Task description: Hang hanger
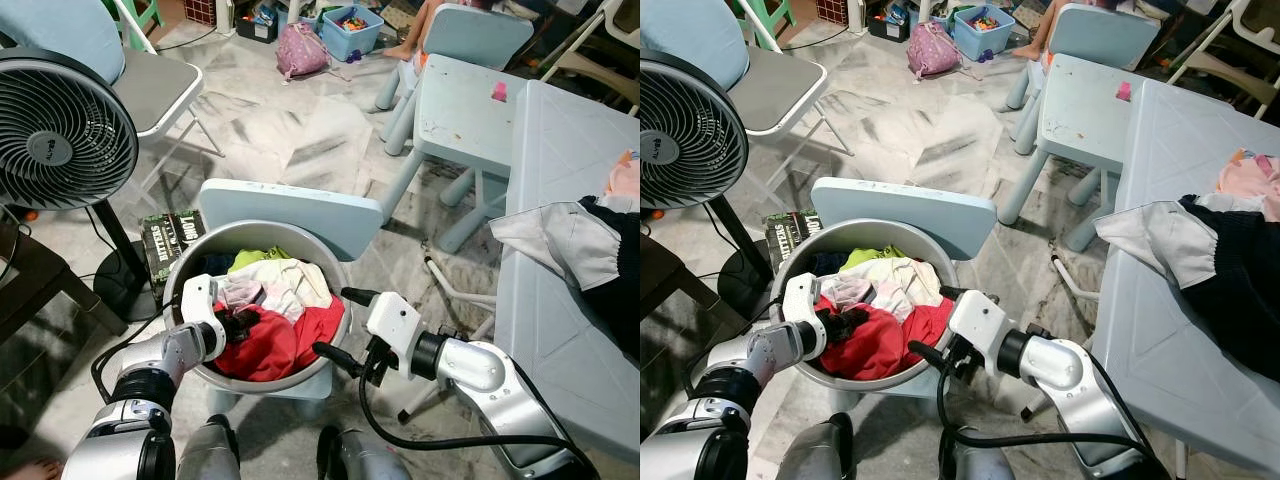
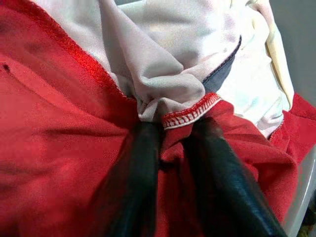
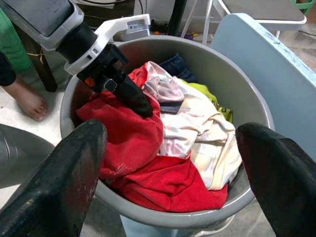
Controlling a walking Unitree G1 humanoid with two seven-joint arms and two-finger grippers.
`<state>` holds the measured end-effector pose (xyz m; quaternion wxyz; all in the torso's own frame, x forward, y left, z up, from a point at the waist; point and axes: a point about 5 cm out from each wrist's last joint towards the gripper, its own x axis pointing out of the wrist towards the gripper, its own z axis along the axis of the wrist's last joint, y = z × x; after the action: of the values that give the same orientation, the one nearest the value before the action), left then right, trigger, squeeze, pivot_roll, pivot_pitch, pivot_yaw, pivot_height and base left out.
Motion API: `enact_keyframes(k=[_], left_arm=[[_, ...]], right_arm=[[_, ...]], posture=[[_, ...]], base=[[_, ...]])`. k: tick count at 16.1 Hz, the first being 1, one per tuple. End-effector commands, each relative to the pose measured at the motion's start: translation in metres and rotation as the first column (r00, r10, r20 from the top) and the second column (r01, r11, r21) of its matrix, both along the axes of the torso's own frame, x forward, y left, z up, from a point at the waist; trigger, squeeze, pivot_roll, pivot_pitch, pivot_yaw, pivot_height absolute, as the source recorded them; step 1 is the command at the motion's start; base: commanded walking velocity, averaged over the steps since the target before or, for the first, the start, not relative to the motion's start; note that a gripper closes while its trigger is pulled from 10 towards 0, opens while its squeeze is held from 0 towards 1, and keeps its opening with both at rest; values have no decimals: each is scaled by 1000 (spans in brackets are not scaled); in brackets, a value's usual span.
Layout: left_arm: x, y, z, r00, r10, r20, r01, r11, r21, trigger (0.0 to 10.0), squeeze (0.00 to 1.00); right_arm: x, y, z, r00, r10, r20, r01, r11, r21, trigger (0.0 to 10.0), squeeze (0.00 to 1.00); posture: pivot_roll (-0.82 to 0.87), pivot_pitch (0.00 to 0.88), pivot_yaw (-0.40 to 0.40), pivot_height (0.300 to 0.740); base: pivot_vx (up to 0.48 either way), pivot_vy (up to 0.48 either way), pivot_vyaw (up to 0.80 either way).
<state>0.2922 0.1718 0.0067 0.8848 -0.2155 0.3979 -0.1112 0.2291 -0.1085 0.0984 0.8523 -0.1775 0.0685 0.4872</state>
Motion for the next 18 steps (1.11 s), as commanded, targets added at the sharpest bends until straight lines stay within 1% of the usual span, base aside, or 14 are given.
enact_keyframes(k=[1,3,5,6,8,9,10,12,13,14,15,16,17,18], left_arm=[[-1,-4,-3,1000,0,-7,0,1000,-12,0,0],[-1,-3,-3,1000,2,-6,-2,1000,5,0,0],[0,1,-1,1000,7,27,-9,998,69,0,0],[0,9,3,996,-29,88,12,981,192,0,0],[-4,15,5,994,-19,110,-5,976,218,0,0],[-8,23,8,991,-10,131,-24,967,254,0,0],[-12,33,12,986,1,167,-56,944,327,0,0],[-14,41,20,973,-5,231,-92,909,407,0,0],[-12,41,33,944,-30,330,-134,877,462,0,0],[-9,34,48,894,-105,436,-149,848,509,0,0],[-7,27,59,852,-158,500,-150,839,522,0,0],[-5,11,66,799,-301,521,-67,816,574,0,0],[-5,6,67,780,-349,519,-37,802,596,0,0],[-4,-2,69,746,-407,526,2,792,611,0,0]], right_arm=[[-3,0,0,1000,15,1,-15,1000,-14,10000,0],[-3,0,0,1000,17,1,-17,1000,-17,10000,0],[-4,0,-1,1000,19,2,-19,1000,-21,10000,0],[-3,0,-2,1000,17,3,-17,1000,-24,10000,0],[-3,0,-3,1000,16,1,-16,999,-28,10000,0],[-1,-1,-5,1000,18,5,-18,999,-37,10000,0],[6,-3,-4,1000,5,14,-4,999,-42,10000,0],[11,-4,-4,1000,-1,22,2,999,-45,10000,0],[14,-4,-4,1000,-7,27,8,999,-47,10000,0],[17,-4,-5,999,-12,37,14,999,-48,10000,0],[19,-3,-5,999,-15,45,17,999,-48,10000,0],[23,1,-6,998,-23,62,26,999,-48,10000,0],[24,3,-6,997,-27,70,30,998,-47,10000,0],[26,4,-7,996,-35,80,39,998,-44,10000,0]], posture=[[-70,177,-134,740],[-70,177,-134,740],[-70,177,-134,740],[-68,174,-132,740],[-68,174,-132,740],[-40,174,-134,740],[-30,171,-134,740],[-20,166,-134,740],[-12,162,-134,740],[-1,155,-133,740],[1,153,-133,740],[10,140,-128,740],[11,133,-123,740],[11,126,-119,740]], base=[[0,0,0],[0,0,0],[0,0,0],[0,0,0],[0,0,0],[0,0,0],[0,0,0],[0,0,0],[0,0,0],[0,0,0],[0,0,0],[0,0,0],[0,0,0],[0,0,0]])
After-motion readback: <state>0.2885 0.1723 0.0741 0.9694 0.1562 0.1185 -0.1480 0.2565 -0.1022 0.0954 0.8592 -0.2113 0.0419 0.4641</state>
